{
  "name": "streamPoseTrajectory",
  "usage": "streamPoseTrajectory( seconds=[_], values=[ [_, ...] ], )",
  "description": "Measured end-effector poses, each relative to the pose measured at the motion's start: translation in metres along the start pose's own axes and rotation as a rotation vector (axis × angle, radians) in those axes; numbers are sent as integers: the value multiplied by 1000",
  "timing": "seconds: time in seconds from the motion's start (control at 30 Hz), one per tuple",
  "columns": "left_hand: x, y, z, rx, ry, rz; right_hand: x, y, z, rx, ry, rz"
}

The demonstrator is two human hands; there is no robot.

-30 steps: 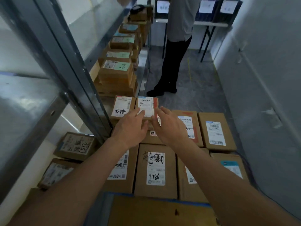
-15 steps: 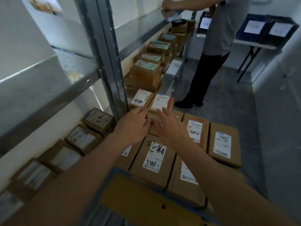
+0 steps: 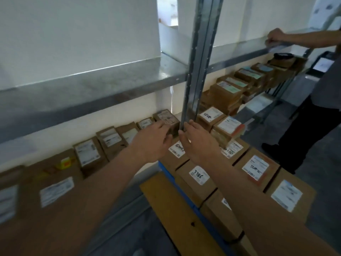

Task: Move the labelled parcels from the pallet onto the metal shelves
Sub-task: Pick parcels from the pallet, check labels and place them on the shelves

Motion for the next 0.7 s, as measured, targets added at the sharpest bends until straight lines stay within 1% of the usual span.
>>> streamPoseTrajectory(
  seconds=[0.13,0.37,0.5,0.7],
  values=[
    [-14,-39,49,-137,1,-70,20,-53,2,-112,-25,-49],
    [-43,-103,150,-315,3,-119,56,-154,20,-318,-104,-70],
    [-55,-143,217,-425,32,-149,84,-221,41,-405,-155,-70],
    [-73,-205,322,-566,11,-169,127,-323,85,-526,-221,-50]
  ],
)
Point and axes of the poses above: each hand's wrist, its own z-axis away from the middle knuckle, its own x-axis out of the palm, y = z × x, the point moved 2 cm from there along -z, towards the middle knuckle, and after that the axes turned 5 degrees about -z, right-handed, at the moved point
